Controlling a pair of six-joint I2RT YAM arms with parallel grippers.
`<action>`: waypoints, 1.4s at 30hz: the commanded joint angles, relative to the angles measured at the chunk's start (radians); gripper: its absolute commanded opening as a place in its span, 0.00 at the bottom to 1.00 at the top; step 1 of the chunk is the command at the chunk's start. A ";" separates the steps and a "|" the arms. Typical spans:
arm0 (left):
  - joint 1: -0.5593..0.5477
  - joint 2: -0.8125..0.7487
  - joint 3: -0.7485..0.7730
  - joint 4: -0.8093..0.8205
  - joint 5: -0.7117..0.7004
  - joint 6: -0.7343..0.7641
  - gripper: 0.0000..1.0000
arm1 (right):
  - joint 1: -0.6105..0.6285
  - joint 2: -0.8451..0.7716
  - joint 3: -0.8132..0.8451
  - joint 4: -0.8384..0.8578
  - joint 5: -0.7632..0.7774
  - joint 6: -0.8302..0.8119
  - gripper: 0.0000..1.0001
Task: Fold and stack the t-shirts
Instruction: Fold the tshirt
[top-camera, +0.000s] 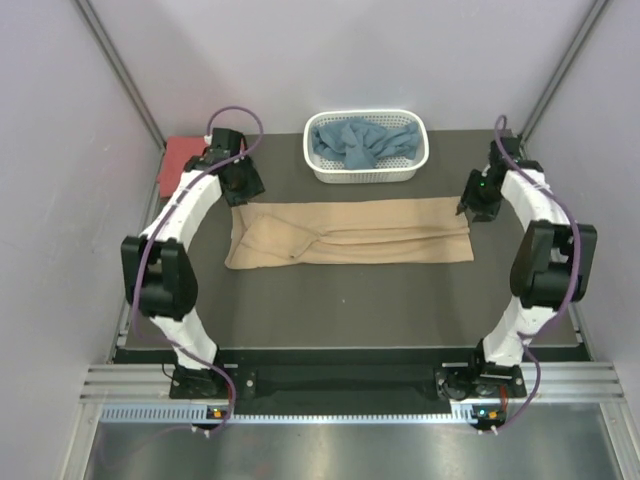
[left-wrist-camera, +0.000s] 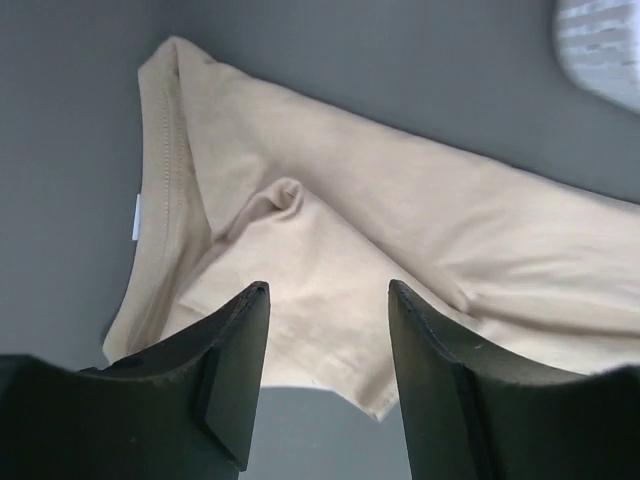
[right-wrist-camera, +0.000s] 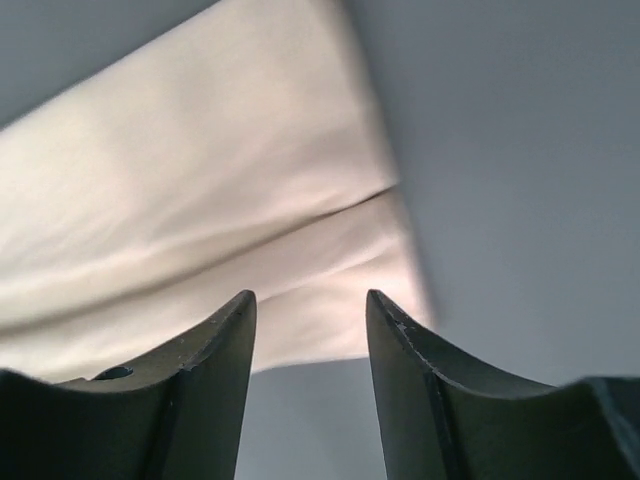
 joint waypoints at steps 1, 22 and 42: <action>-0.002 -0.180 -0.044 -0.027 0.021 0.012 0.56 | 0.155 -0.130 -0.086 0.014 -0.018 -0.005 0.48; -0.103 -0.307 -0.354 0.091 0.219 -0.082 0.40 | 0.604 0.090 -0.005 0.146 -0.041 0.161 0.48; -0.140 -0.461 -0.435 -0.030 0.187 -0.121 0.53 | 0.567 0.269 0.265 0.129 0.068 0.098 0.50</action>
